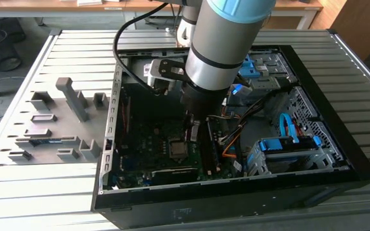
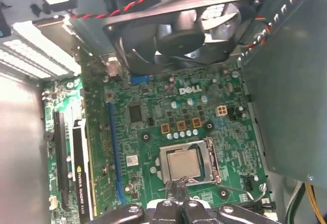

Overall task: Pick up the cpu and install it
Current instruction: 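Close the cpu cover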

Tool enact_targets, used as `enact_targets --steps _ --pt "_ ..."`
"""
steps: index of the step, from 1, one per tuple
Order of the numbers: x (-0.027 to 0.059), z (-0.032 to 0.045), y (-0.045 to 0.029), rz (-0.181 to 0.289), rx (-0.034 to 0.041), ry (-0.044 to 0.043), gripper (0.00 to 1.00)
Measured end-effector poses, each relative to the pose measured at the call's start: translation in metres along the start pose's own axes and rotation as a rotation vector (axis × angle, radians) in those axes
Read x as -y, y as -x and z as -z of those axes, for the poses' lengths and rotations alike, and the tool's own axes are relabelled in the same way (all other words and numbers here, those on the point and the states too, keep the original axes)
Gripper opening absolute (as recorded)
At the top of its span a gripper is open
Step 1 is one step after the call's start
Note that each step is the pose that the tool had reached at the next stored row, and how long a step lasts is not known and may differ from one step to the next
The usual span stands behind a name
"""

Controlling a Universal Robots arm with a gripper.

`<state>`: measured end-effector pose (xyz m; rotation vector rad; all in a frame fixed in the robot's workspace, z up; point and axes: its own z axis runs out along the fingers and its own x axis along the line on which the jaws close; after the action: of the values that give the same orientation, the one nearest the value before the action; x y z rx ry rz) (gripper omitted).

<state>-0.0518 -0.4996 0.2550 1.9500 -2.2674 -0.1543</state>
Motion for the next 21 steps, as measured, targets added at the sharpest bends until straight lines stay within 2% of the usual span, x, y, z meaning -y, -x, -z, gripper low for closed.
enact_targets --steps 2,3,7,8,9,12,13,17,18,21 --pt "-0.0001 0.0001 0.0 0.0 -0.0003 -0.0007 0.1" --pt "-0.0003 0.0 0.0 0.0 0.0006 -0.0095 0.1" --pt "-0.0006 -0.0004 0.0002 -0.001 0.0101 -0.0785 0.1" --pt "-0.0007 -0.0006 0.0002 -0.002 0.0124 -0.0934 0.1" --pt "-0.0007 -0.0008 0.0003 -0.002 0.0132 -0.0968 0.1" --pt "-0.0007 -0.0007 0.0002 -0.002 0.0141 -0.0972 0.1" --pt "-0.0011 -0.0006 0.0001 0.0 0.0245 -0.096 0.1" --pt "-0.0018 -0.0009 0.0001 0.009 0.0964 -0.0861 0.1" --pt "-0.0018 -0.0009 0.0001 0.012 0.1028 -0.0851 0.1" --pt "-0.0018 -0.001 0.0001 0.06 0.0965 -0.0847 0.1"
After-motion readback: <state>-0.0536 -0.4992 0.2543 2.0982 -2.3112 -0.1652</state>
